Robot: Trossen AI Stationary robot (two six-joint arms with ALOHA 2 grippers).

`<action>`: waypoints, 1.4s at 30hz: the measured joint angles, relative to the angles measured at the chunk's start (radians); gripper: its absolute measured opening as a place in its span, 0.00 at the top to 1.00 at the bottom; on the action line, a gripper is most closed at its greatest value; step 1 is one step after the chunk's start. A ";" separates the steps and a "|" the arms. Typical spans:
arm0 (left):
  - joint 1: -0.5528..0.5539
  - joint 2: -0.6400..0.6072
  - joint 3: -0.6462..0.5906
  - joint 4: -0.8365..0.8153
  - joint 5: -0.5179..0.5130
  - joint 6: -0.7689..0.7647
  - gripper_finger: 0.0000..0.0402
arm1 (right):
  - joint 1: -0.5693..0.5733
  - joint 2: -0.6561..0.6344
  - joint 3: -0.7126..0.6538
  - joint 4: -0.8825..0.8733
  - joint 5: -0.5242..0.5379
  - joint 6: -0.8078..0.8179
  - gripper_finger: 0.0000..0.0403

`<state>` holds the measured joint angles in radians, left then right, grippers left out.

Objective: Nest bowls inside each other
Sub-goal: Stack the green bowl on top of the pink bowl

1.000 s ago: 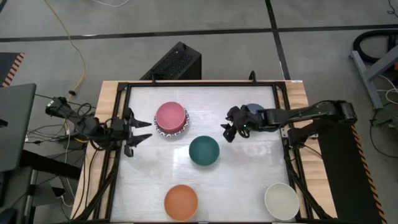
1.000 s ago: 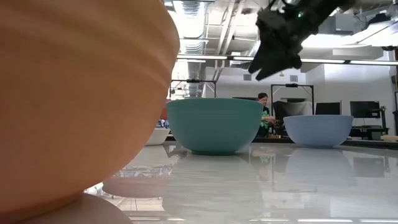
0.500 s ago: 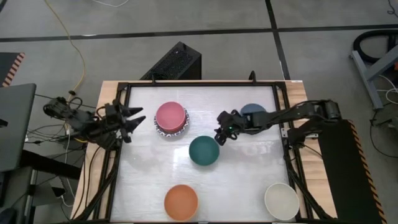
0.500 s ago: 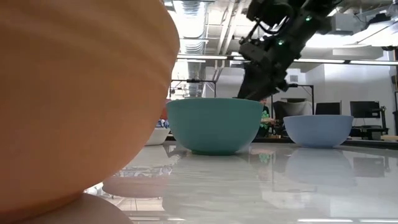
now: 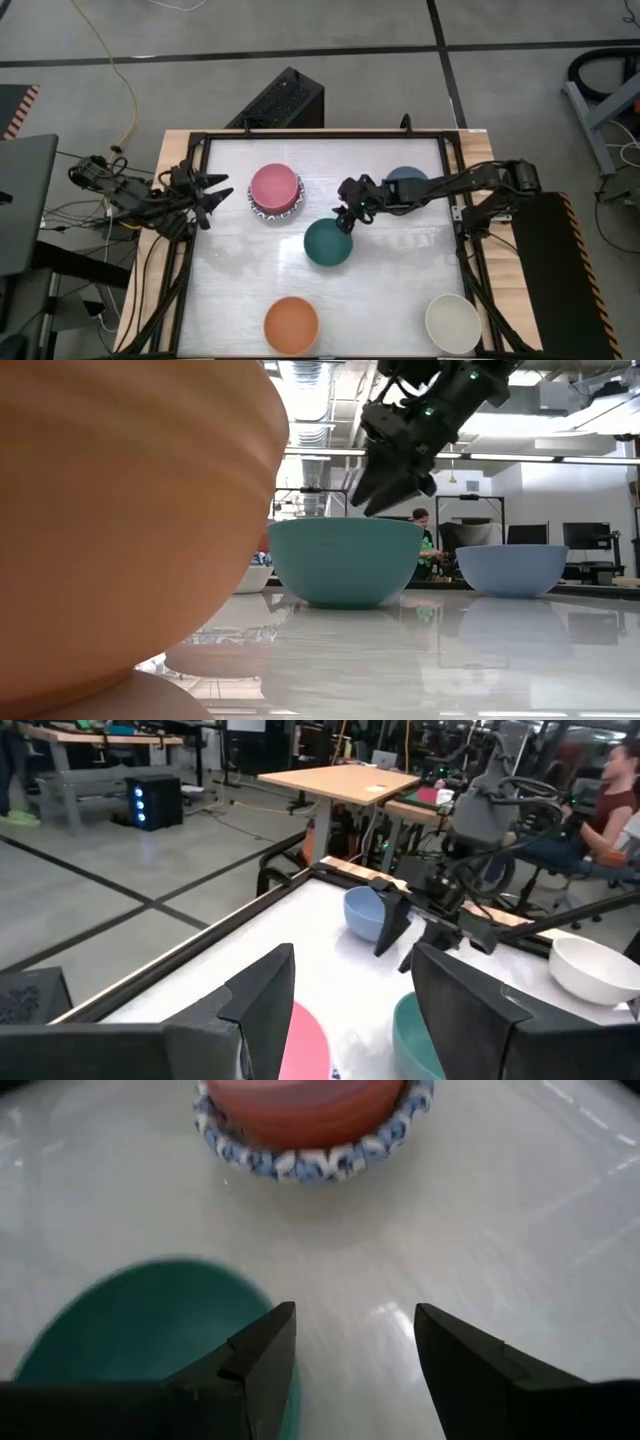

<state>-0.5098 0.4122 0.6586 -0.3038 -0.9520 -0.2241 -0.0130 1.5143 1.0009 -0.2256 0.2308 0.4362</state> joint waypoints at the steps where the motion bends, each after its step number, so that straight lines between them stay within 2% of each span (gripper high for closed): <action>1: 0.000 0.000 0.000 -0.001 0.000 0.000 0.52 | 0.003 0.000 0.001 0.001 0.000 0.000 0.44; 14: 0.000 0.000 0.001 -0.052 0.001 -0.024 0.52 | 0.045 0.152 -0.001 -0.006 -0.003 0.045 0.44; 19: 0.000 0.000 0.001 -0.056 0.002 -0.029 0.52 | 0.046 0.162 -0.001 -0.027 -0.004 0.053 0.47; 23: 0.000 0.000 0.001 -0.101 0.025 -0.061 0.52 | 0.052 0.153 -0.001 -0.054 -0.004 0.071 0.58; 29: 0.000 0.000 0.001 -0.100 0.023 -0.048 0.52 | 0.040 0.152 -0.001 -0.084 -0.050 0.174 0.93; 30: 0.000 0.000 0.001 -0.083 0.024 -0.033 0.52 | 0.035 0.151 0.001 -0.085 -0.053 0.181 0.96; 35: 0.000 0.000 0.001 -0.071 0.043 0.002 0.52 | 0.023 0.151 0.015 -0.099 -0.054 0.214 0.96; 39: 0.000 -0.001 0.001 -0.071 0.037 0.006 0.52 | -0.005 0.152 0.098 -0.185 -0.049 0.208 0.98; 42: 0.000 -0.012 0.001 -0.072 -0.007 0.060 0.52 | -0.035 0.152 0.193 -0.246 -0.037 0.162 0.98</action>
<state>-0.5102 0.4007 0.6594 -0.3761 -0.9588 -0.1642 -0.0480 1.6665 1.1936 -0.4720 0.1941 0.5987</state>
